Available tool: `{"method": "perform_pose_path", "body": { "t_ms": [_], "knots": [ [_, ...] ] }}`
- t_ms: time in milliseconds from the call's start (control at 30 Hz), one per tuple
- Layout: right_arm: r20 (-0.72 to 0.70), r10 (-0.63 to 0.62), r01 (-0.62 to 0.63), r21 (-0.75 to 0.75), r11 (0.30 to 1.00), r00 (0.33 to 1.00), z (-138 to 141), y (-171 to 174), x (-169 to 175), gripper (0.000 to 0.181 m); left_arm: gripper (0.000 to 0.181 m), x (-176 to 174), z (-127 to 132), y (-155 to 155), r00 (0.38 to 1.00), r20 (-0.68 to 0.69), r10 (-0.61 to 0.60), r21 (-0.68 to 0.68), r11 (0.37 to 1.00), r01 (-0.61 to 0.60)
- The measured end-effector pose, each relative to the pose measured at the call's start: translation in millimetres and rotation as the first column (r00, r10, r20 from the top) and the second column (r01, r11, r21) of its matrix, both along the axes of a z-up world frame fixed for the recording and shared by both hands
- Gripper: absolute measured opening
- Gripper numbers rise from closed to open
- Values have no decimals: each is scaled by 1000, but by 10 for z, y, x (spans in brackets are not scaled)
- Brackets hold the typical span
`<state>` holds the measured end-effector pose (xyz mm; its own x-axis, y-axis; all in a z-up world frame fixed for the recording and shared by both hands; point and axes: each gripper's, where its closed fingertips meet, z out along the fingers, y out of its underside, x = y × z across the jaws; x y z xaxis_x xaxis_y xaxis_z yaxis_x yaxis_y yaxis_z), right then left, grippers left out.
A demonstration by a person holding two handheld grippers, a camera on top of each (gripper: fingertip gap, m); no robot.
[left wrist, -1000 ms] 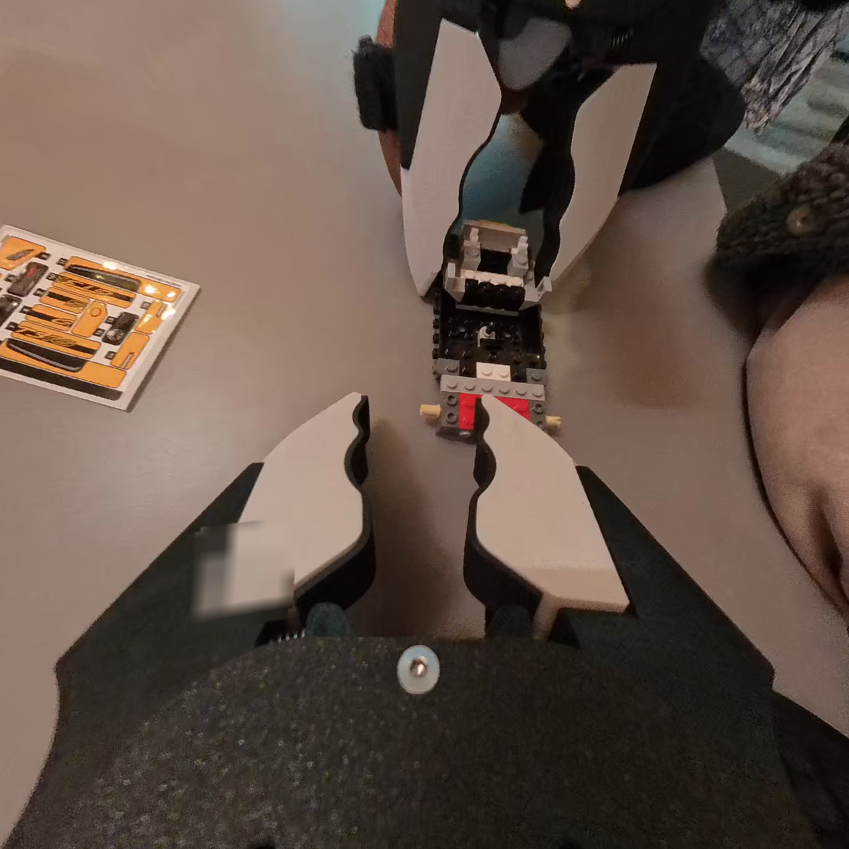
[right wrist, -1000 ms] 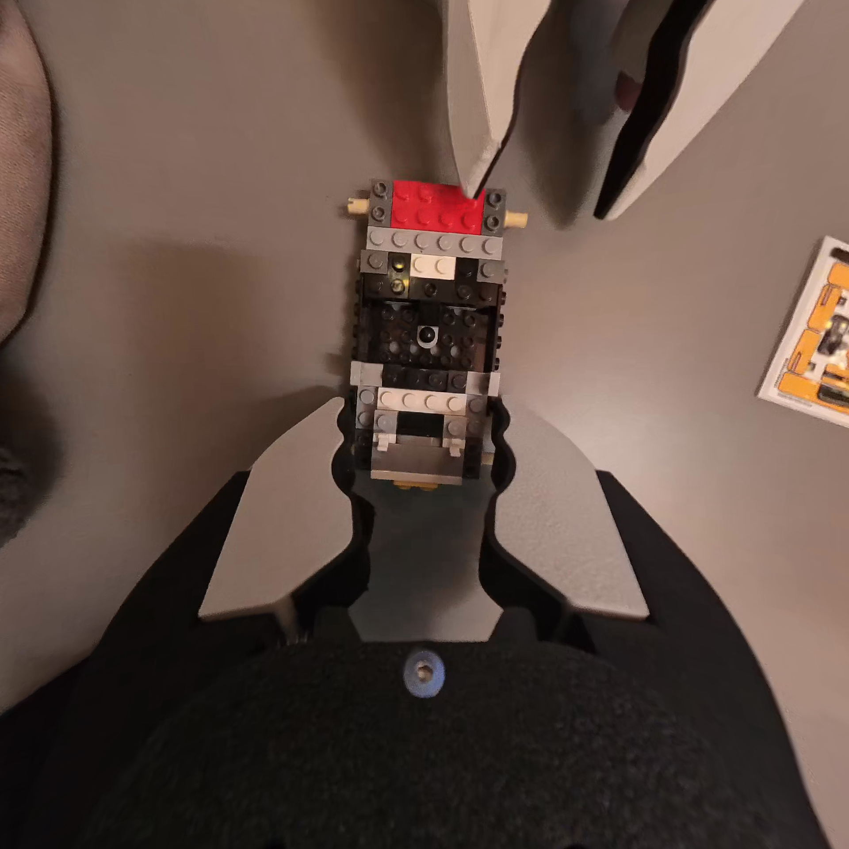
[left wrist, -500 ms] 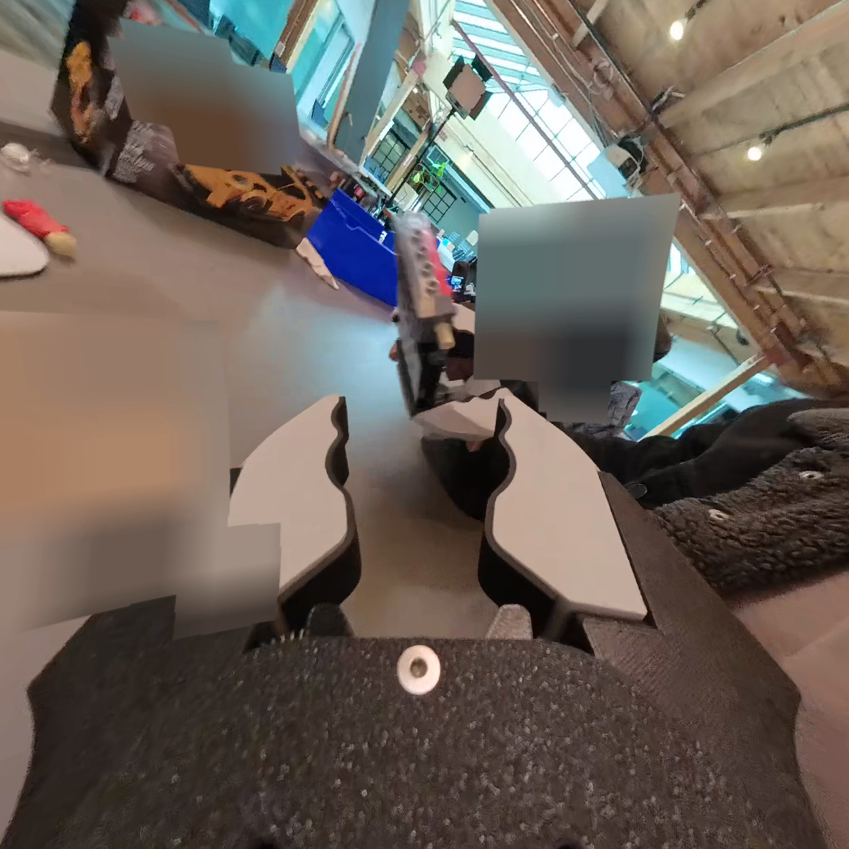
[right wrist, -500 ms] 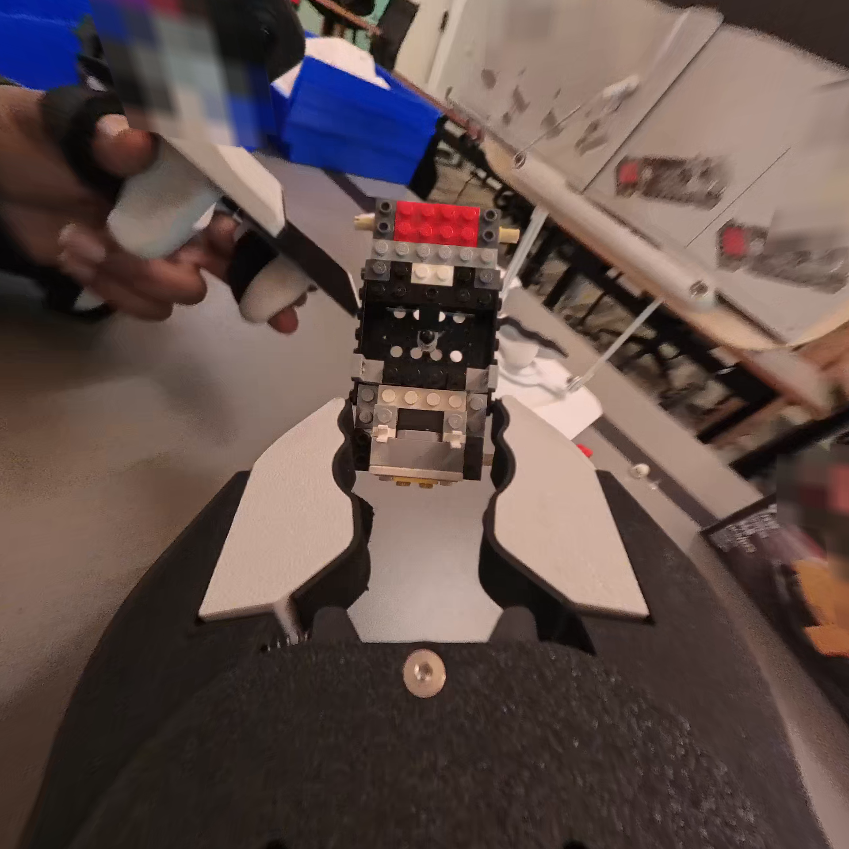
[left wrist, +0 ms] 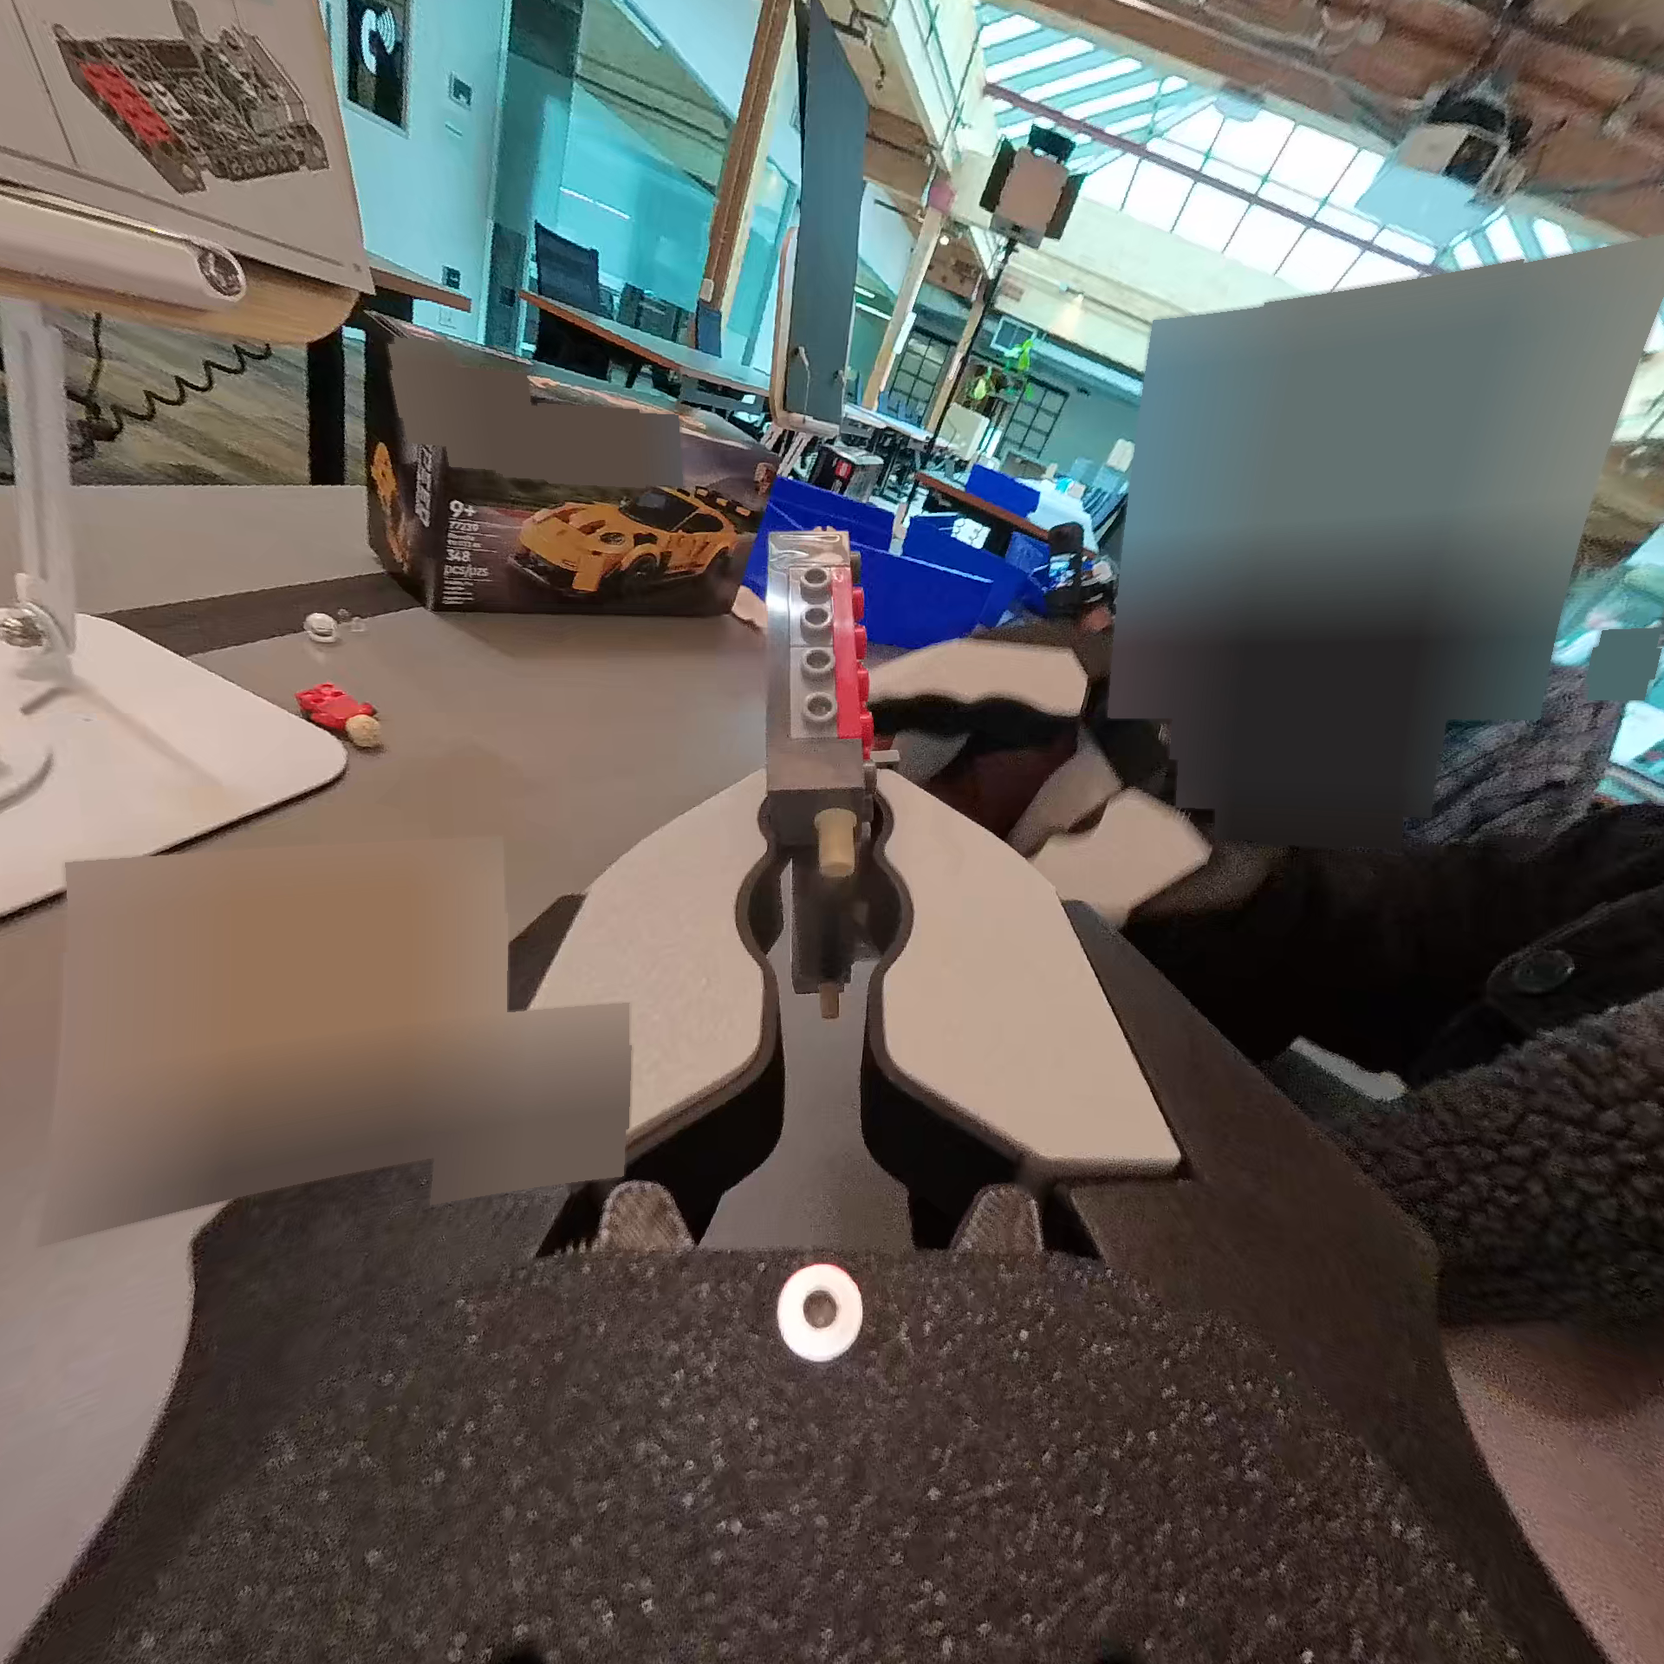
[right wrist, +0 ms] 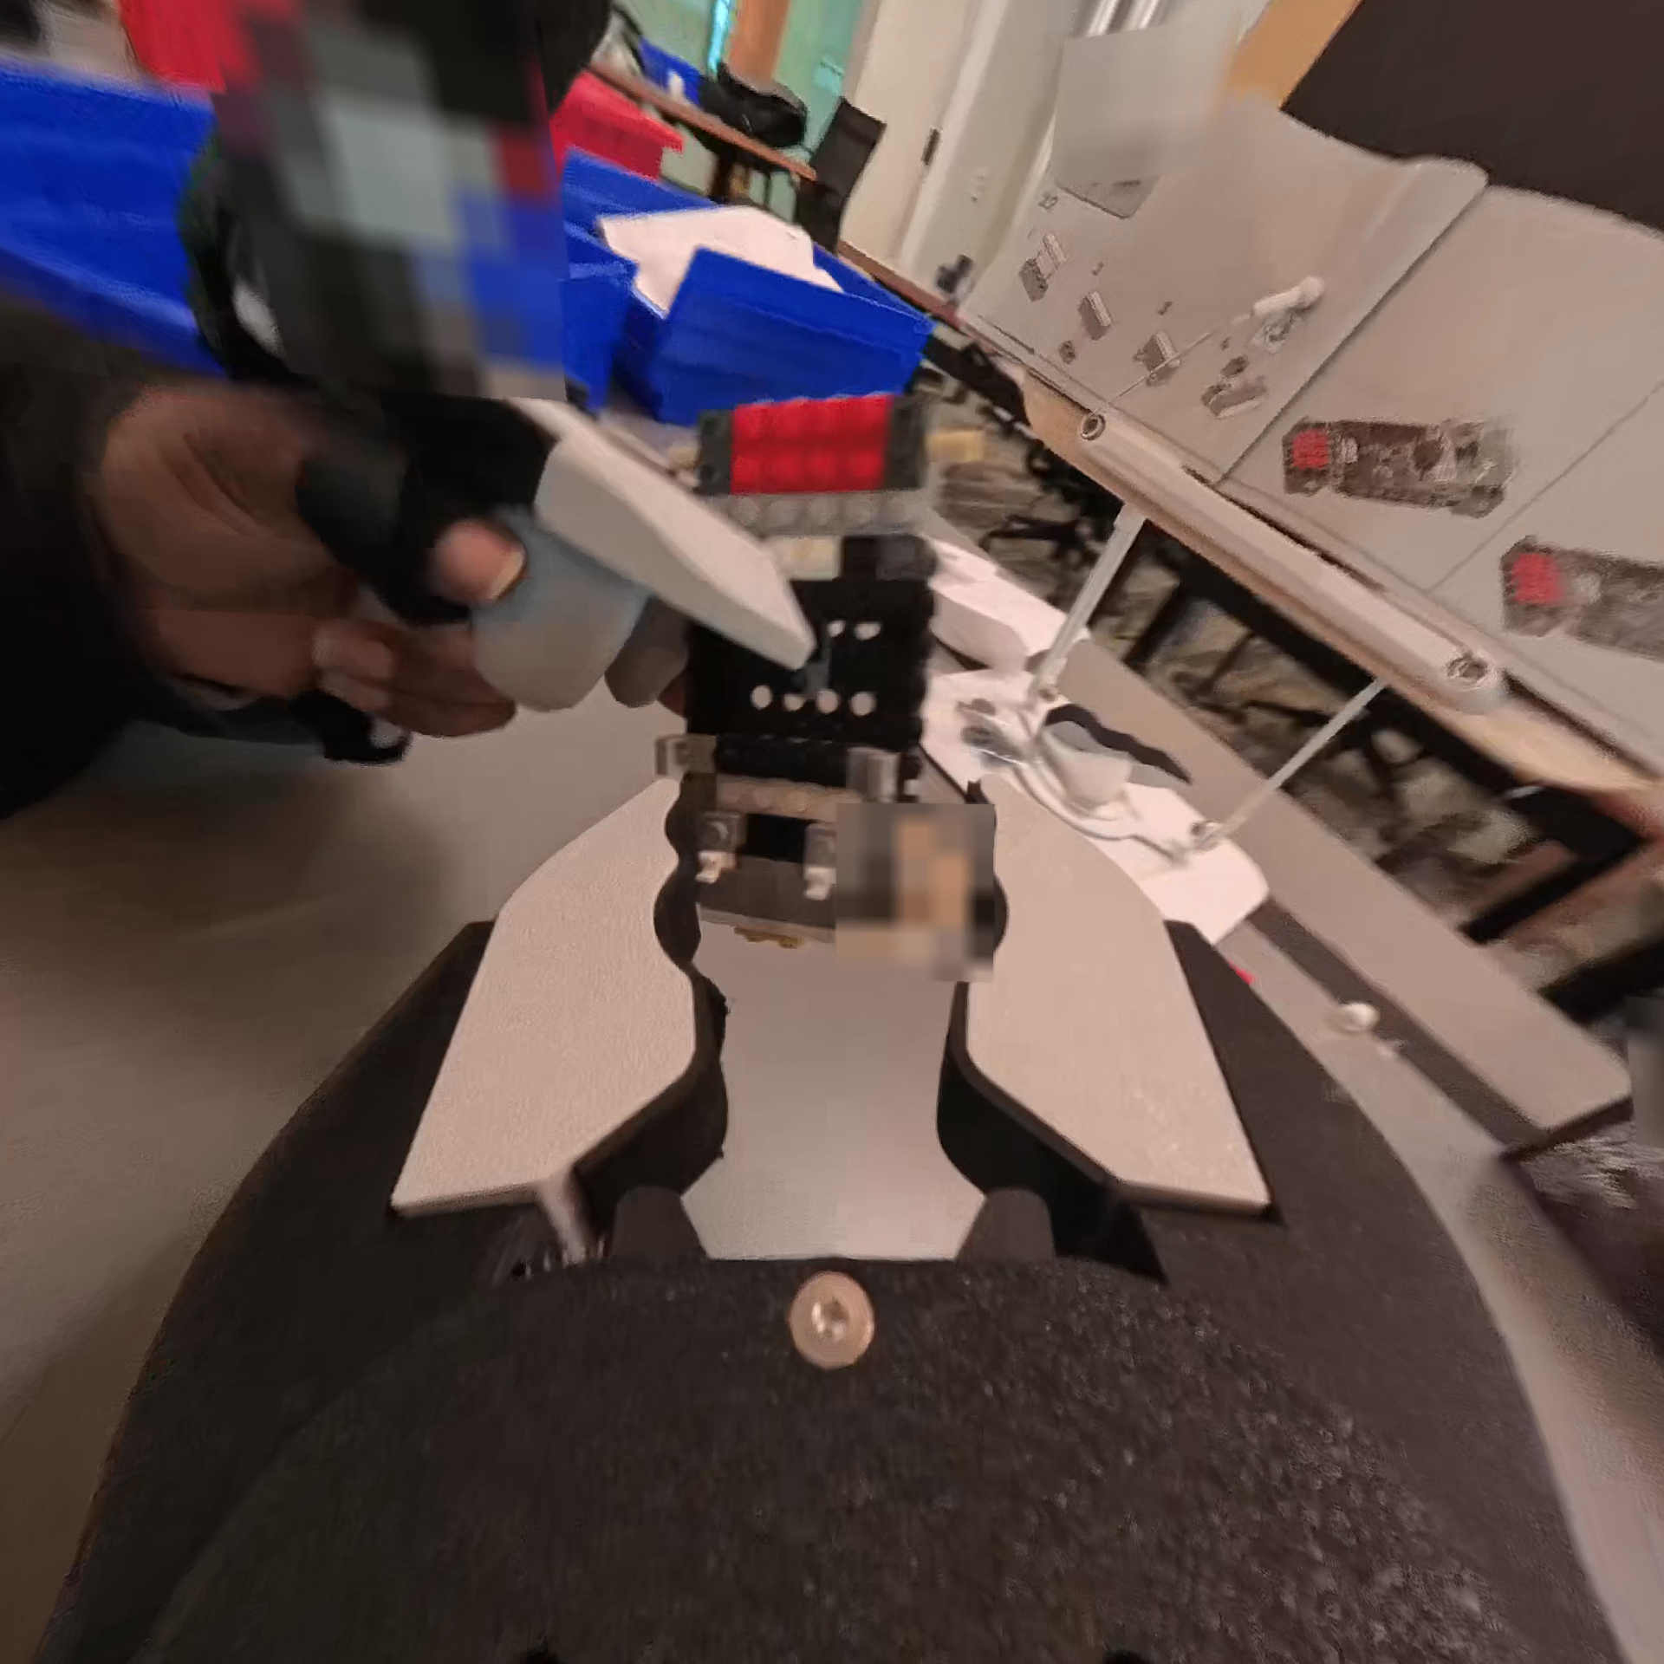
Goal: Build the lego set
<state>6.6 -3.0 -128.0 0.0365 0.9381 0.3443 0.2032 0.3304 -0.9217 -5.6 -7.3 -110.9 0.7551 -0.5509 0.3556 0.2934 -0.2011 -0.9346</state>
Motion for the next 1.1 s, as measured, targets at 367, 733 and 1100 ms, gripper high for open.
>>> {"method": "perform_pose_path", "body": {
  "t_ms": [367,733,1100],
  "knots": [
    [15,197,-189,-209,959,980,45,-65,44,40,14,143,-2,-89,988,-143,-56,79,995,67],
    [186,357,-343,-105,933,915,-131,-219,126,28,14,254,-149,-222,926,-333,-179,62,976,211],
    [137,336,-332,-56,942,932,-110,-242,94,26,15,241,-108,-248,941,-281,-189,50,976,212]
  ]
}}
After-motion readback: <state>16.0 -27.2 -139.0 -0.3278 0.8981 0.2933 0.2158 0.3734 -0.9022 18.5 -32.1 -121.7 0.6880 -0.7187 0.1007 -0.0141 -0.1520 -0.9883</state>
